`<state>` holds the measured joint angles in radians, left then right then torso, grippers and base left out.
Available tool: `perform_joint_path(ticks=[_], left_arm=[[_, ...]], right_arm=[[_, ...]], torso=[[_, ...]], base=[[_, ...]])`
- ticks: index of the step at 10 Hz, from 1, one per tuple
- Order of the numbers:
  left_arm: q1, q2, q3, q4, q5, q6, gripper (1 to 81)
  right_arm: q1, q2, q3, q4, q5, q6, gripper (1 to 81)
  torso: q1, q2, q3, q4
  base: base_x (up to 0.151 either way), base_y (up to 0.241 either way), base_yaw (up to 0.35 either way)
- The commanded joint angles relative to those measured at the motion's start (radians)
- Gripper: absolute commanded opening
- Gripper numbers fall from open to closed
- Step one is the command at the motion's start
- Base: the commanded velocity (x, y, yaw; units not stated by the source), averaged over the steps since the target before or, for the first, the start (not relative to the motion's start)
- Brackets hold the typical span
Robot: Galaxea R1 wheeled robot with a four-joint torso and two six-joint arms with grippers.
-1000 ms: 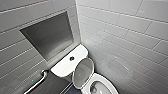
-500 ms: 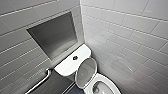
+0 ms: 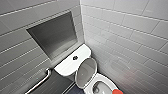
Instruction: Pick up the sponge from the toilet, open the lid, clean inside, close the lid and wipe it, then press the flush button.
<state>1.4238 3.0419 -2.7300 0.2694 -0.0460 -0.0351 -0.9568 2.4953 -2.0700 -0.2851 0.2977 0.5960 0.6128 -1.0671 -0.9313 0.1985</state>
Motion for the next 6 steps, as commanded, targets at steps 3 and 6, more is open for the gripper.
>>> perform_joint_path(ticks=[3, 6], left_arm=[[0.011, 0.002, -0.002, -0.001, 0.075, -0.003, 81.1], [0.01, 0.006, -0.002, -0.001, 0.075, -0.003, 81.1]], right_arm=[[0.222, -0.037, 0.051, -0.039, -0.144, 0.008, 1.0], [0.348, -0.036, 0.117, -0.039, -0.215, 0.008, 1.0]], torso=[[0.0, 0.0, -0.054, 0.0], [0.0, 0.001, -0.075, 0.0]], base=[[0.0, 0.0, 0.0], [0.0, 0.0, 0.0]])
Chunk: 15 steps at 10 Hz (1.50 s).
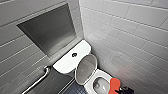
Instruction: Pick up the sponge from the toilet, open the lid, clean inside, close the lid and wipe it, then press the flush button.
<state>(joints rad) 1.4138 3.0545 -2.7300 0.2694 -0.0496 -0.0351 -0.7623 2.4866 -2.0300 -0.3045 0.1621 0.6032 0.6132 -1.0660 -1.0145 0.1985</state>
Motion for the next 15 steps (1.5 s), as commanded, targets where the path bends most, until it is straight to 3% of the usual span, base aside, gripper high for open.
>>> perform_joint_path(ticks=[1, 4, 7, 13, 14, 15], left_arm=[[0.02, -0.006, -0.002, -0.001, 0.079, -0.003, 81.1], [0.02, -0.005, -0.002, -0.001, 0.079, -0.003, 81.1], [0.02, -0.002, -0.002, -0.001, 0.079, -0.003, 81.1], [0.02, -0.002, -0.002, -0.002, 0.079, -0.003, 81.1], [0.02, -0.002, -0.002, -0.002, 0.079, -0.003, 81.1], [0.021, -0.002, -0.002, -0.002, 0.079, -0.003, 81.1]], right_arm=[[0.195, -0.024, 0.117, -0.019, -0.116, 0.001, 1.0], [0.278, 0.034, 0.125, -0.028, -0.19, 0.0, 1.0], [0.287, 0.117, 0.065, -0.03, -0.191, -0.002, 1.0], [0.362, 0.145, 0.056, -0.025, -0.196, 0.001, 1.0], [0.387, 0.143, 0.059, -0.022, -0.199, 0.001, 1.0], [0.411, 0.145, 0.067, -0.021, -0.214, 0.001, 1.0]], torso=[[0.0, 0.0, 0.002, 0.0], [0.001, 0.001, -0.023, 0.0], [0.001, 0.001, -0.022, 0.0], [0.001, 0.002, -0.158, 0.0], [0.001, 0.002, -0.123, 0.0], [0.002, 0.002, -0.133, 0.0]], base=[[0.0, 0.0, 0.0], [0.0, 0.0, 0.0], [0.0, 0.0, 0.0], [0.0, 0.0, 0.0], [0.0, 0.0, 0.0], [0.0, 0.0, 0.0]])
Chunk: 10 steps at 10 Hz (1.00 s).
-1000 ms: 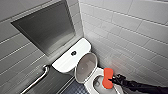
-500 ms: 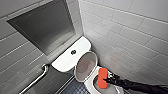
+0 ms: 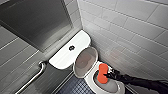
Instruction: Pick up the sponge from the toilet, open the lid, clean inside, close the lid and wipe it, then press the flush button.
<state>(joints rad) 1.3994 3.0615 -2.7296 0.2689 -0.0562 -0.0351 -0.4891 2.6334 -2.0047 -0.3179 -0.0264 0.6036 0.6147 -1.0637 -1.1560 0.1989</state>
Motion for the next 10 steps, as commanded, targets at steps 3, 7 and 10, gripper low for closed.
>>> perform_joint_path(ticks=[3, 7, 10], left_arm=[[0.034, -0.007, -0.001, -0.002, 0.085, -0.003, 81.1], [0.037, -0.007, -0.002, -0.002, 0.085, -0.003, 81.1], [0.039, -0.007, -0.001, -0.002, 0.085, -0.003, 81.1]], right_arm=[[0.157, 0.059, 0.017, -0.018, -0.066, 0.001, 1.0], [0.171, 0.067, 0.006, -0.015, -0.066, -0.001, 1.0], [0.217, 0.069, -0.006, -0.017, -0.067, -0.001, 1.0]], torso=[[0.0, 0.0, 0.0, 0.0], [0.0, 0.001, -0.089, 0.0], [0.001, 0.002, -0.087, 0.0]], base=[[0.0, 0.0, 0.0], [0.0, 0.0, 0.0], [0.0, 0.0, 0.0]])
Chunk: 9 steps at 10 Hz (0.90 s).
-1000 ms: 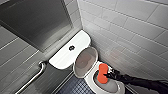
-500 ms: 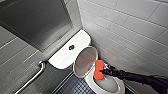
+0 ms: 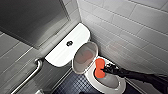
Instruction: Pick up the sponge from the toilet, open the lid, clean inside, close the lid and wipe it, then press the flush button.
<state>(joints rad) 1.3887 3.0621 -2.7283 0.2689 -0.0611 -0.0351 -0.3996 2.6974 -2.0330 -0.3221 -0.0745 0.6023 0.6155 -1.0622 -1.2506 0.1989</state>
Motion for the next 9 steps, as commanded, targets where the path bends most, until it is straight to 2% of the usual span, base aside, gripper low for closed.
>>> perform_joint_path(ticks=[1, 4, 9], left_arm=[[0.049, -0.006, -0.001, -0.002, 0.09, -0.003, 81.1], [0.049, -0.003, -0.001, -0.002, 0.09, -0.003, 81.1], [0.049, 0.003, 0.001, 0.0, 0.09, -0.003, 81.1]], right_arm=[[0.136, 0.006, 0.018, -0.015, -0.021, 0.001, 1.0], [0.123, -0.028, 0.04, -0.015, -0.05, -0.001, 1.0], [0.015, -0.152, 0.108, -0.006, -0.045, 0.004, 1.0]], torso=[[0.0, 0.0, 0.0, 0.0], [0.0, 0.0, 0.0, 0.0], [0.0, 0.0, 0.0, 0.0]], base=[[0.0, 0.0, 0.0], [0.0, 0.0, 0.0], [0.0, 0.0, 0.0]])
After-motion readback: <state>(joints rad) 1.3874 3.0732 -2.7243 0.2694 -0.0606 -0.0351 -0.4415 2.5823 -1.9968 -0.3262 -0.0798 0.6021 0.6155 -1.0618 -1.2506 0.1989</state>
